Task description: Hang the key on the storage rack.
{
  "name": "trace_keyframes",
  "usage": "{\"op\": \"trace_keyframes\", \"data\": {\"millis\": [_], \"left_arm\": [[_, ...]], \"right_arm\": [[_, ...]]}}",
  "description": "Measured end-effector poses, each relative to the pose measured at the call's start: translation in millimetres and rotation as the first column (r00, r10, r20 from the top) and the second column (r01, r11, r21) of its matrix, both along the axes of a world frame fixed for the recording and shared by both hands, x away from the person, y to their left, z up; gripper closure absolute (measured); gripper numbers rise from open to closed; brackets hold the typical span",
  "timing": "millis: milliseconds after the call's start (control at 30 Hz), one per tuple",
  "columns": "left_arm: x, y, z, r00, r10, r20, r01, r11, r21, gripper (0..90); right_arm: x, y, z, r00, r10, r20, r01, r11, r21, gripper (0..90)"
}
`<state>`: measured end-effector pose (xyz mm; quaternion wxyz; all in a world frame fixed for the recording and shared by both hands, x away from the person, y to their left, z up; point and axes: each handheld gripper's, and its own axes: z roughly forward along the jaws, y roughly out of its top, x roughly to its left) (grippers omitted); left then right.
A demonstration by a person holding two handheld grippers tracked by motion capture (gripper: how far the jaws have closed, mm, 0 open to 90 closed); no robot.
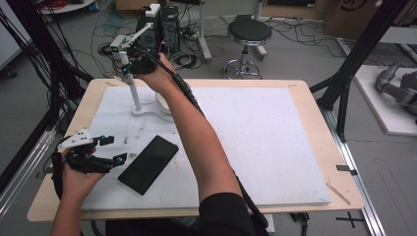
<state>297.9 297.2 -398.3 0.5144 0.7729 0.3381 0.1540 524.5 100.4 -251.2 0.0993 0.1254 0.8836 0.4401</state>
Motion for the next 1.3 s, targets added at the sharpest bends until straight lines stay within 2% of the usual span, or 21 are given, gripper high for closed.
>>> {"op": "trace_keyframes", "data": {"millis": [67,167,300,333,367,400,467,500,533,567,667,733,833,867,900,967,1000,1033,1067,1200,1300], "left_arm": [[0.1,-0.2,0.0,1.0000,0.000,-0.001,0.000,1.0000,0.001,11.2],[0.3,-0.7,0.0,1.0000,-0.001,0.000,0.001,1.0000,0.001,11.2],[1.0,-2.2,-0.5,1.0000,-0.003,-0.003,0.003,1.0000,0.007,11.2],[1.1,-2.4,-0.6,1.0000,-0.003,-0.004,0.003,0.9999,0.010,11.6],[1.0,-2.4,-0.6,1.0000,0.000,-0.005,0.001,0.9999,0.013,11.6],[1.0,-2.1,-0.7,1.0000,0.003,-0.004,-0.003,0.9999,0.013,11.7],[1.1,-1.7,-0.8,0.9999,0.008,-0.011,-0.008,0.9999,0.012,11.7],[1.2,-1.5,-0.7,0.9999,0.008,-0.013,-0.008,0.9999,0.012,11.7],[1.2,-1.6,-0.7,0.9999,0.009,-0.014,-0.009,0.9999,0.010,11.7],[1.2,-1.8,-0.6,0.9998,0.011,-0.014,-0.011,0.9999,0.010,11.7],[1.8,-3.0,-0.2,0.9998,0.018,-0.010,-0.018,0.9998,0.010,11.7],[2.6,-3.8,0.0,0.9997,0.021,-0.011,-0.021,0.9997,0.008,11.7],[5.6,-5.8,-0.4,0.9995,0.016,-0.027,-0.016,0.9999,-0.002,11.7],[5.6,-5.8,-0.4,0.9995,0.016,-0.027,-0.016,0.9999,-0.002,11.7],[6.8,-6.4,-0.4,0.9993,0.014,-0.034,-0.015,0.9999,-0.005,11.7],[8.9,-7.6,-0.7,0.9993,0.011,-0.037,-0.012,0.9999,-0.012,11.7],[9.9,-8.4,-0.8,0.9993,0.011,-0.036,-0.011,0.9999,-0.012,11.7],[11.0,-9.3,-0.8,0.9992,0.009,-0.040,-0.010,0.9999,-0.008,11.6],[12.2,-9.8,-0.7,0.9990,0.006,-0.044,-0.006,0.9999,-0.009,11.6],[15.6,-11.6,-0.1,0.9989,-0.007,-0.046,0.006,0.9997,-0.023,11.6],[18.9,-13.2,-0.5,0.9983,-0.026,-0.052,0.024,0.9993,-0.028,12.4]], "right_arm": [[-0.4,-0.6,-1.9,0.9999,-0.010,0.004,0.010,0.9999,0.012,88.8],[-1.7,-6.8,-1.4,0.9990,-0.041,0.017,0.040,0.9975,0.058,78.1],[-3.3,-16.8,0.8,0.9977,-0.058,0.033,0.057,0.9972,0.049,70.7],[-5.2,-26.1,1.7,0.9969,-0.071,0.033,0.069,0.9963,0.050,63.3],[-5.2,-26.1,1.7,0.9969,-0.071,0.033,0.069,0.9963,0.050,63.3],[-8.4,-37.0,2.8,0.9962,-0.084,0.025,0.082,0.9950,0.057,57.3],[-9.7,-43.2,3.3,0.9964,-0.079,0.030,0.077,0.9952,0.061,55.6],[-15.0,-55.8,4.0,0.9954,-0.093,0.021,0.092,0.9938,0.062,51.2],[-15.0,-55.8,4.0,0.9954,-0.093,0.021,0.092,0.9938,0.062,51.2],[-19.3,-70.3,4.3,0.9945,-0.102,0.024,0.100,0.9929,0.065,48.3],[-26.4,-93.4,4.4,0.9899,-0.136,0.042,0.133,0.9892,0.061,37.8],[-29.0,-101.5,4.2,0.9871,-0.156,0.038,0.153,0.9864,0.059,35.9],[-38.1,-136.9,2.4,0.9778,-0.206,0.037,0.203,0.9762,0.077,32.2],[-38.1,-136.9,2.4,0.9778,-0.206,0.037,0.203,0.9762,0.077,32.2],[-42.6,-154.3,0.4,0.9758,-0.218,0.019,0.216,0.9731,0.081,31.3],[-47.2,-171.0,-2.1,0.9747,-0.222,0.023,0.219,0.9716,0.088,29.8],[-47.2,-171.0,-2.1,0.9747,-0.222,0.023,0.219,0.9716,0.088,29.8],[-52.7,-187.7,-5.3,0.9740,-0.226,0.013,0.224,0.9697,0.097,27.7],[-56.0,-195.5,-7.9,0.9730,-0.231,0.000,0.230,0.9679,0.102,26.0],[-67.7,-217.3,-16.1,0.9709,-0.239,-0.011,0.239,0.9674,0.082,23.8],[-76.8,-242.8,-22.7,0.9702,-0.223,-0.093,0.227,0.9735,0.028,18.4]]}}
